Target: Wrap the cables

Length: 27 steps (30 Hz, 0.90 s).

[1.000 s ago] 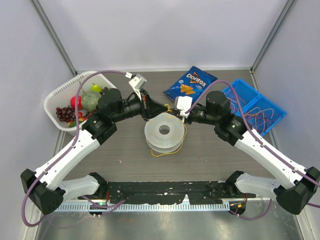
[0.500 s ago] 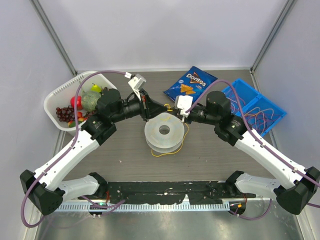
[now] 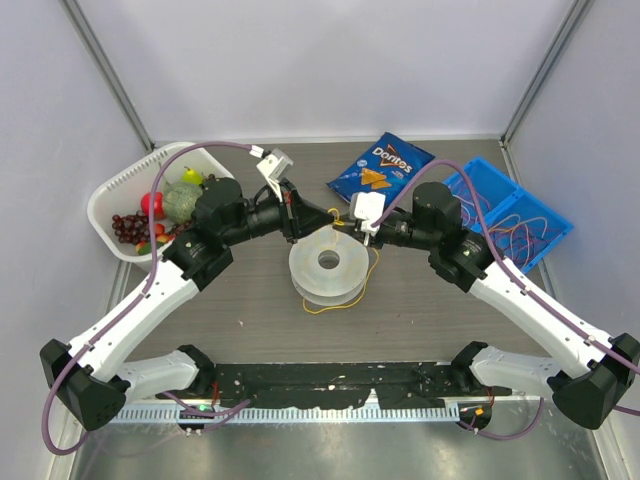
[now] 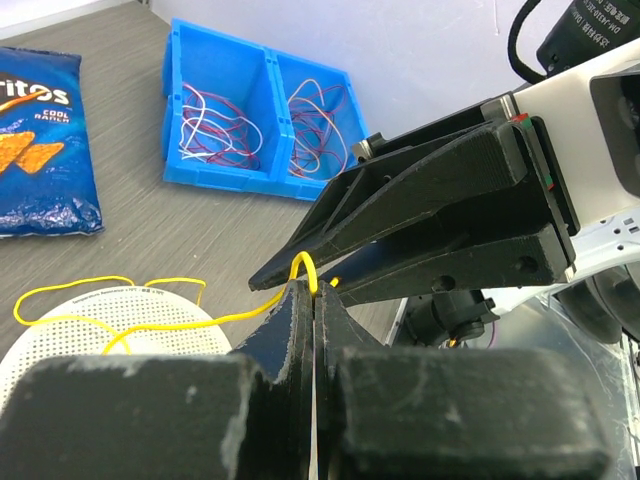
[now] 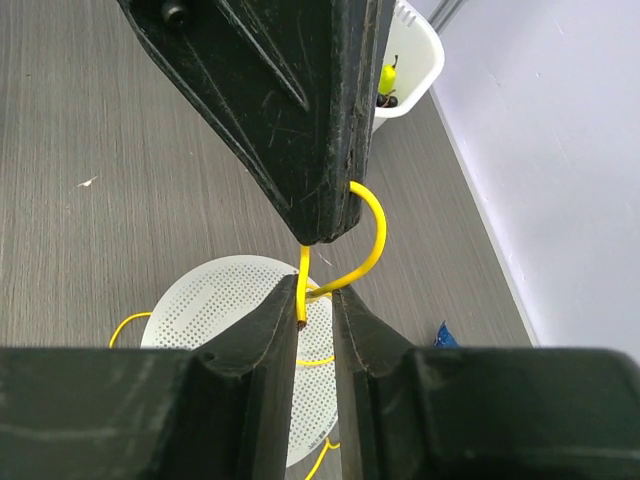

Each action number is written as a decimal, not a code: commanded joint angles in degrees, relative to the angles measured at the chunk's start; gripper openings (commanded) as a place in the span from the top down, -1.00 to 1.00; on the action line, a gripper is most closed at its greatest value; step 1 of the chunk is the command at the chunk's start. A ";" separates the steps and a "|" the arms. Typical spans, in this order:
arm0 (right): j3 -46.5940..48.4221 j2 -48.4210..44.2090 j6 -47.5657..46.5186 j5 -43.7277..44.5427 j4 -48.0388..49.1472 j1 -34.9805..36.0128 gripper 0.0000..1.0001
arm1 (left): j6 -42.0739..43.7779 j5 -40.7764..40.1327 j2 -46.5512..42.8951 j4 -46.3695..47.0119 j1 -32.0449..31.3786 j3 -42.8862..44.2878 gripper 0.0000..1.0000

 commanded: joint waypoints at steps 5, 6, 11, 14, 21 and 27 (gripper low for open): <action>2.05 -1.39 -0.93 -2.48 -0.45 0.29 0.49 | 2.70 0.11 -1.30 1.44 -0.15 -1.02 1.00; 2.13 -1.39 -0.93 -2.65 -0.63 0.29 0.49 | 2.97 0.46 -1.39 1.53 -0.06 -0.93 1.00; 2.40 -1.39 0.12 -3.45 -0.98 0.29 0.43 | 4.02 0.90 -1.21 1.53 -0.06 -1.28 1.00; 2.40 -1.22 0.82 -2.83 -0.54 0.29 0.43 | 4.29 2.13 -1.21 1.97 -0.15 -1.54 1.00; 2.84 -0.52 3.72 -1.95 0.42 0.29 0.43 | 5.34 3.36 -1.48 2.06 -0.06 -1.89 1.00; 2.57 -0.43 4.60 -1.34 0.77 0.29 0.68 | 5.61 3.63 -1.74 2.41 -0.15 -2.25 1.00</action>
